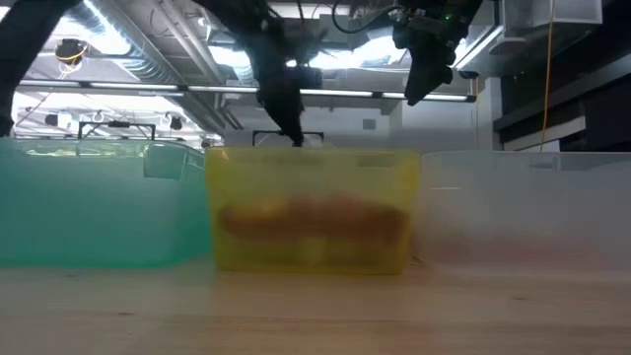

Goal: Sort Maruchan noodles
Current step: Put the top blue noodle pack into the green bin

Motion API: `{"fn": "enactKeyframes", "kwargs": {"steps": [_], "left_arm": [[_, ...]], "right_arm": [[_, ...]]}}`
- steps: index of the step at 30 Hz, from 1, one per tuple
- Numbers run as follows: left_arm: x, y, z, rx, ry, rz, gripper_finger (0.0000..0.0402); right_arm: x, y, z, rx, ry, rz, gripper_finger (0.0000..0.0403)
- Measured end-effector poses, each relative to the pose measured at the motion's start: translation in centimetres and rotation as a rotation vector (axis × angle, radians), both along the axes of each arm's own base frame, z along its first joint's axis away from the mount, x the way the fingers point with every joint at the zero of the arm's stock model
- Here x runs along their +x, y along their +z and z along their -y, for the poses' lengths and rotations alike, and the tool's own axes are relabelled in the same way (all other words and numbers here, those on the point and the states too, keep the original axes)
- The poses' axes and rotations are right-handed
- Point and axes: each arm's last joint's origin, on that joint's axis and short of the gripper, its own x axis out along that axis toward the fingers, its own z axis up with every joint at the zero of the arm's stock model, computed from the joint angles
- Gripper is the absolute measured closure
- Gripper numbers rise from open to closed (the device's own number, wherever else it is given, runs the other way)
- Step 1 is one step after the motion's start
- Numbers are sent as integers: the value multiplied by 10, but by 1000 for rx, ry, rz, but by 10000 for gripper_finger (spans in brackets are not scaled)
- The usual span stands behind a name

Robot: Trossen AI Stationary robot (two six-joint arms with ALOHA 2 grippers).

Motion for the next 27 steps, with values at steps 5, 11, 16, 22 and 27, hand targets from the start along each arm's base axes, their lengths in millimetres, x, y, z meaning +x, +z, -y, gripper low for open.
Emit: {"fn": "enactKeyframes", "kwargs": {"steps": [5, 11, 16, 22, 27], "left_arm": [[-21, 33, 22, -69, 107, 18, 401], [-44, 67, 67, -79, 263, 16, 401], [-64, 87, 114, -97, 389, 56, 401], [-90, 91, 172, -150, 578, 148, 402], [-106, 75, 218, -194, 701, 185, 401]], "right_arm": [[0, 0, 1, -27, -19, -14, 243], [-1, 0, 3, -86, -62, -44, 243], [-1, 0, 3, -94, -66, -46, 243], [-1, 0, 3, -96, -64, -45, 243], [-1, 0, 3, -100, -59, -44, 243]]}}
